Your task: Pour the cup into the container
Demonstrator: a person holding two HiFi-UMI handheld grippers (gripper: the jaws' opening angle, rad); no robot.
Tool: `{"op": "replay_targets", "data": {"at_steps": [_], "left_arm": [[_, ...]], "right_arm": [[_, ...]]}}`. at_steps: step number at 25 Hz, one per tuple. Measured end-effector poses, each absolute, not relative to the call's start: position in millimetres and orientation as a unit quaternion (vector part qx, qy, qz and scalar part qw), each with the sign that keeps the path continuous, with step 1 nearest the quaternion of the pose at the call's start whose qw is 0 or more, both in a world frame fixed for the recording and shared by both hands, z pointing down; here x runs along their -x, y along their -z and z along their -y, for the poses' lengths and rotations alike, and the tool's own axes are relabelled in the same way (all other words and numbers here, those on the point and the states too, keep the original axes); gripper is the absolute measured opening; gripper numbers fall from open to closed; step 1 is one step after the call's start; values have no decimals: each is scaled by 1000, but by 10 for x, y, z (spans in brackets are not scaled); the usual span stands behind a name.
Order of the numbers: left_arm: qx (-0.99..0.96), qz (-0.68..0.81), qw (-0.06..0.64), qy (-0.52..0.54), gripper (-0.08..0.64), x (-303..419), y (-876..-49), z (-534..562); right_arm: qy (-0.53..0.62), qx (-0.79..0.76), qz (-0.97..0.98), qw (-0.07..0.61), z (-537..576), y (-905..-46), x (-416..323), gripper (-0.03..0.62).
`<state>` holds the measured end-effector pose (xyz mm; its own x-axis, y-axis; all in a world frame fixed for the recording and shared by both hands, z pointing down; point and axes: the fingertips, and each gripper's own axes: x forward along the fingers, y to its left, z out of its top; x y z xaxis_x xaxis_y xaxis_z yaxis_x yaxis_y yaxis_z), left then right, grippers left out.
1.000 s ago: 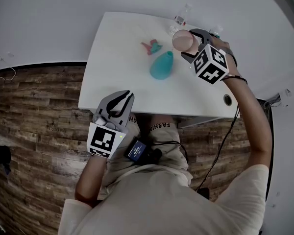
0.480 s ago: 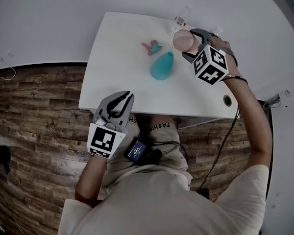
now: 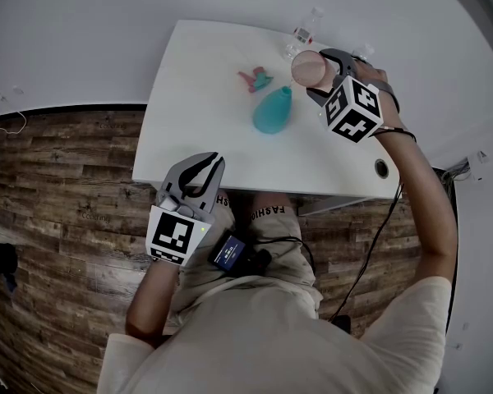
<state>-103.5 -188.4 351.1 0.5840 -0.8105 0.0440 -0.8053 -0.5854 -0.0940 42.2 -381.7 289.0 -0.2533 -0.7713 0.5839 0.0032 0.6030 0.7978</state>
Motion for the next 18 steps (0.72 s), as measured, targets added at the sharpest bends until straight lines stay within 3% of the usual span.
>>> {"op": "replay_targets", "data": {"at_steps": [18], "left_arm": [[888, -456, 31, 43, 27, 1036, -3536, 1878]], "right_arm": [[372, -271, 695, 552, 3821, -2871, -447, 357]]}}
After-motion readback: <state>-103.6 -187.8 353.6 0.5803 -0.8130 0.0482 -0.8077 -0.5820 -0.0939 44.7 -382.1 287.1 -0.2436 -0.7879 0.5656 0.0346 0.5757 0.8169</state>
